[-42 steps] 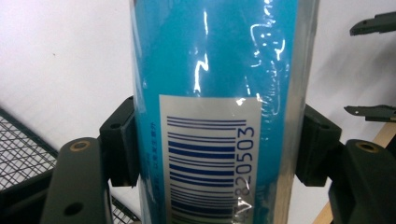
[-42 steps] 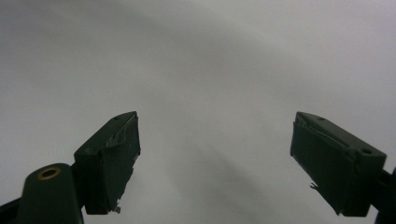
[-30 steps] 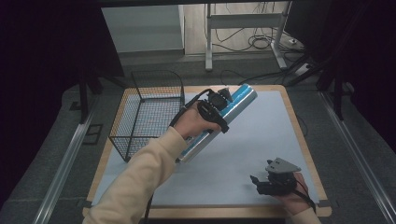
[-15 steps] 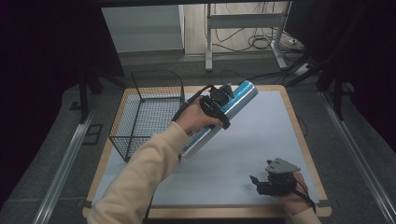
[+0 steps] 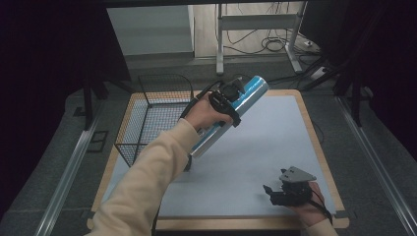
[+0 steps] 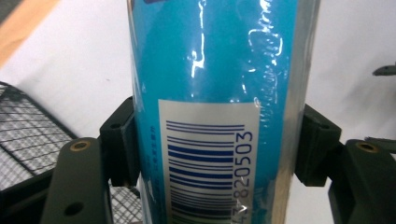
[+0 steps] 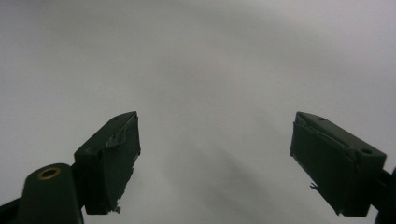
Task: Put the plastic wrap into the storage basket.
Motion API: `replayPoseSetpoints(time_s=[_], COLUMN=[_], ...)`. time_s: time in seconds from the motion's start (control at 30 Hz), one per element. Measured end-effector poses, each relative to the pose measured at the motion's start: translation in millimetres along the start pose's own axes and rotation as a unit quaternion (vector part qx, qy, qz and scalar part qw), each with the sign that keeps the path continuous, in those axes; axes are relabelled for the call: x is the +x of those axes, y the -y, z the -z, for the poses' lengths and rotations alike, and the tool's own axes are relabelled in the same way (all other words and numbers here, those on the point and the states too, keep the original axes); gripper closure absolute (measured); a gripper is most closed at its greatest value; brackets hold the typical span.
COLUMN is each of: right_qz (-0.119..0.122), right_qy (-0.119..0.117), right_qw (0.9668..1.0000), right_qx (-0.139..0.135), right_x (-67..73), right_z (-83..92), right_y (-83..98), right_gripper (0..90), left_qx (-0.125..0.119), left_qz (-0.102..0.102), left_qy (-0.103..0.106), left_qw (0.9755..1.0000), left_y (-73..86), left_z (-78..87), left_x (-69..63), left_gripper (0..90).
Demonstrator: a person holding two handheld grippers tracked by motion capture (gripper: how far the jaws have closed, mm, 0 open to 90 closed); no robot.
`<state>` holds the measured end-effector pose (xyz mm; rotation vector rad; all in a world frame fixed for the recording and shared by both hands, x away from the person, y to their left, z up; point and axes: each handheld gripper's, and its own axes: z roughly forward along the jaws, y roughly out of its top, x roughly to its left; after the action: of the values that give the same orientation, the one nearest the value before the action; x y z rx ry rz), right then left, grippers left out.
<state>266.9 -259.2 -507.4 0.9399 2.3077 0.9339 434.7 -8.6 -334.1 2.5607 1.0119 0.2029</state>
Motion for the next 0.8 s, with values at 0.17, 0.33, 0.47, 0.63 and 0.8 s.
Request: replayPoseSetpoints(time_s=[0.17, 0.33, 0.47, 0.63, 0.8], right_qz=[0.0, -0.001, -0.002, -0.002, -0.005], right_qy=[0.004, 0.003, 0.004, 0.004, 0.001], right_qw=[1.0, 1.0, 1.0, 1.0, 1.0], right_qx=[-0.002, 0.0, 0.001, 0.001, -0.001], right_x=[-0.7, -0.7, -0.8, -0.4, 0.9], right_z=[0.8, 0.2, -0.3, -0.3, 0.4], right_y=[0.1, 0.5, 0.7, 0.7, -0.1], right_gripper=[16.2, 16.1, 16.1, 16.1, 16.1], left_qx=[-0.009, -0.013, -0.016, -0.009, -0.016], left_qz=[0.009, 0.008, 0.011, 0.018, 0.029], left_qy=[-0.007, -0.011, -0.017, -0.022, -0.035], left_qw=[0.9999, 0.9998, 0.9997, 0.9996, 0.9988], left_y=[-4.6, -5.1, -3.8, 0.4, 4.0], left_z=[9.6, 18.8, 25.0, 30.4, 41.2], left_x=[8.6, 15.4, 21.1, 31.1, 43.5], left_gripper=[31.7, 31.7, 31.7, 31.7, 31.7])
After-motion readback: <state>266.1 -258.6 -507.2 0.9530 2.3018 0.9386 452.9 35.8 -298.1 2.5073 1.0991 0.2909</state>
